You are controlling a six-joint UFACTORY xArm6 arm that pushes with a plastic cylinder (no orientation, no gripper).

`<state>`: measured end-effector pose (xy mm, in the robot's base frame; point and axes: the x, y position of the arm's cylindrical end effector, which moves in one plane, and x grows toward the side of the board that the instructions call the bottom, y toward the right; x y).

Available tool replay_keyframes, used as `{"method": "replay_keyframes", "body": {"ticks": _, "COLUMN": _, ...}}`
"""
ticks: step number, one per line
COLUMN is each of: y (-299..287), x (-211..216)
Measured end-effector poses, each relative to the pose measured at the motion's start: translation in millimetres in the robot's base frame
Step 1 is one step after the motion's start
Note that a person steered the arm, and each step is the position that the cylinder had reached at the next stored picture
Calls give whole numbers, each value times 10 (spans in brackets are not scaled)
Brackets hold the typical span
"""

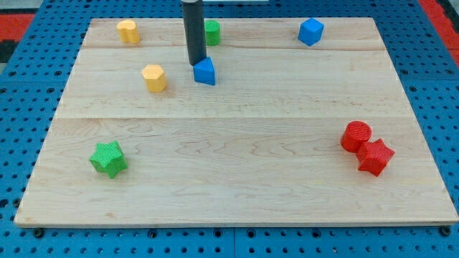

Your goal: Move the green star diagonal to the bottom left to the yellow hexagon

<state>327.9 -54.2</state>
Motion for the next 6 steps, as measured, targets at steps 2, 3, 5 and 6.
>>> {"method": "replay_keyframes", "body": {"ticks": 2, "y": 105, "x": 1144}}
{"method": "replay_keyframes", "body": {"ticks": 3, "y": -193, "x": 1755}}
{"method": "replay_keyframes", "body": {"ticks": 5, "y": -1047, "x": 2334}}
{"method": "replay_keyframes", "body": {"ticks": 6, "y": -1164, "x": 1888}}
